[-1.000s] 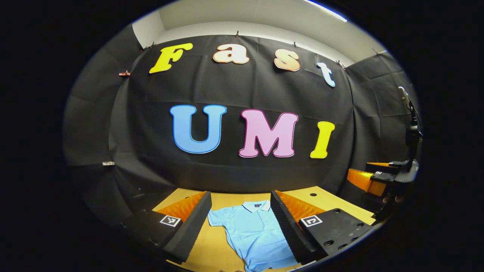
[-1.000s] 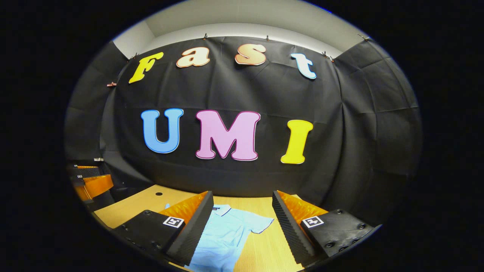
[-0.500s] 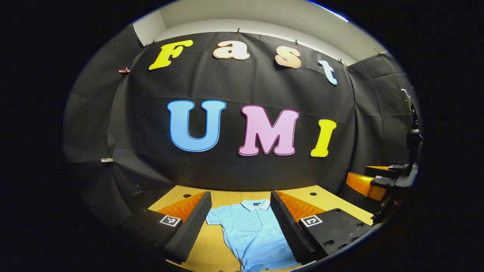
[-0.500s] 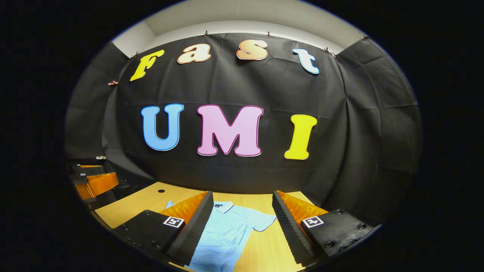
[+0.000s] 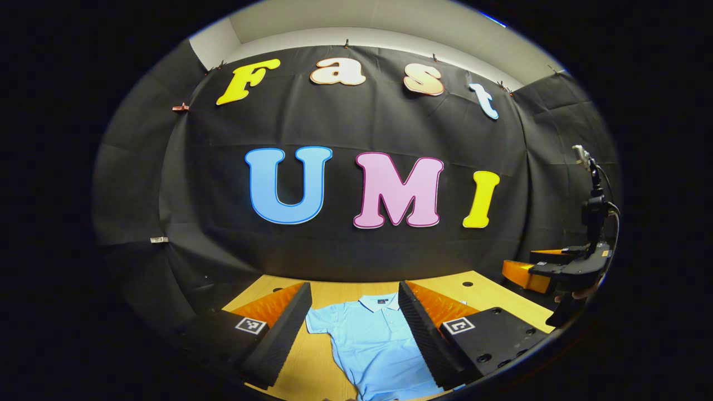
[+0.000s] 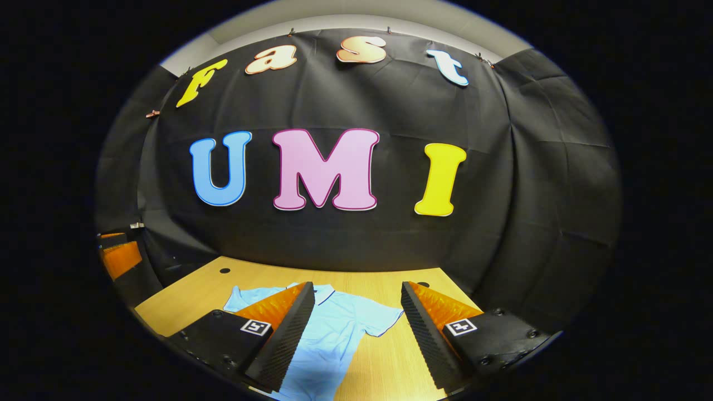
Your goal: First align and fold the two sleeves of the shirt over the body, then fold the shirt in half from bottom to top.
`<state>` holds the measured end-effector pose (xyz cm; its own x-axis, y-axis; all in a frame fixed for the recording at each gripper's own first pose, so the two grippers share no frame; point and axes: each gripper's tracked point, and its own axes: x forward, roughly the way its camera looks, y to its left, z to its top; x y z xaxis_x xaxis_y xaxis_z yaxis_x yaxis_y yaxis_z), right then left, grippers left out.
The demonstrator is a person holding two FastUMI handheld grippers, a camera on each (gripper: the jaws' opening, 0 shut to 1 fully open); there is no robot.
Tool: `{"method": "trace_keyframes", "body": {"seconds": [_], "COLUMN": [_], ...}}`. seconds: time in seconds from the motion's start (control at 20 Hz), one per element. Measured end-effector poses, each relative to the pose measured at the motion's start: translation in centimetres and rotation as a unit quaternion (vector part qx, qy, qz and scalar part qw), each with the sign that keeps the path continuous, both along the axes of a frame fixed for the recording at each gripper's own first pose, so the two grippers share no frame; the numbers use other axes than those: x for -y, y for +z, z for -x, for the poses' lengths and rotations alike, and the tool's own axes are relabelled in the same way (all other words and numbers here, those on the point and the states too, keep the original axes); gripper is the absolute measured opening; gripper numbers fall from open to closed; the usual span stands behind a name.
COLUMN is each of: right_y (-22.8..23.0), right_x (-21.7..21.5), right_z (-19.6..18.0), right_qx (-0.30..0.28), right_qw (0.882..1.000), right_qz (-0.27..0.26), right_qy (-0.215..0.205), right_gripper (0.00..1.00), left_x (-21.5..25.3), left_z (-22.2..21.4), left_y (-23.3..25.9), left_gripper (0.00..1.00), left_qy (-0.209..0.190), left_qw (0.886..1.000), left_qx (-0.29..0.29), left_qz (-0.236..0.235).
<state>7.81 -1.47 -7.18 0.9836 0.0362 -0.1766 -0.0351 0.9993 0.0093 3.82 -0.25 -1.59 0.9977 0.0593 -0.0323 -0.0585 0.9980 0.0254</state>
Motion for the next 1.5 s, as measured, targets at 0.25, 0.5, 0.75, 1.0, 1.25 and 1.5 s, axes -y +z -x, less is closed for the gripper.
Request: {"method": "trace_keyframes", "body": {"seconds": [0.25,0.5,0.75,1.0,1.25,1.5], "right_y": [-3.9,-11.6,-18.6,-23.5,-28.4,-32.6], "right_x": [0.3,3.8,6.2,7.0,9.0,10.6], "right_z": [-4.3,-10.4,-14.4,-16.7,-19.8,-21.7], "right_qx": [-0.024,-0.098,-0.177,-0.227,-0.261,-0.293], "right_qw": [0.999,0.995,0.984,0.974,0.965,0.954], "right_qz": [-0.005,0.010,0.010,-0.001,-0.030,-0.040], "right_qy": [0.024,0.009,-0.004,-0.001,-0.023,-0.046], "right_gripper": [0.97,0.98,0.98,0.98,0.97,0.97], "left_x": [-1.2,-2.6,-2.1,-0.7,1.0,2.3], "left_z": [-3.3,-6.1,-9.2,-11.4,-13.2,-14.6], "left_y": [-1.6,-3.8,-6.6,-8.2,-9.6,-10.9], "left_gripper": [0.99,0.99,0.99,0.99,0.99,0.99], "left_qy": [0.031,0.073,0.093,0.091,0.076,0.065], "left_qw": [0.999,0.997,0.993,0.991,0.989,0.987], "left_qx": [-0.018,-0.039,-0.076,-0.100,-0.128,-0.148], "left_qz": [0.008,-0.001,-0.001,-0.004,-0.020,-0.018]}}
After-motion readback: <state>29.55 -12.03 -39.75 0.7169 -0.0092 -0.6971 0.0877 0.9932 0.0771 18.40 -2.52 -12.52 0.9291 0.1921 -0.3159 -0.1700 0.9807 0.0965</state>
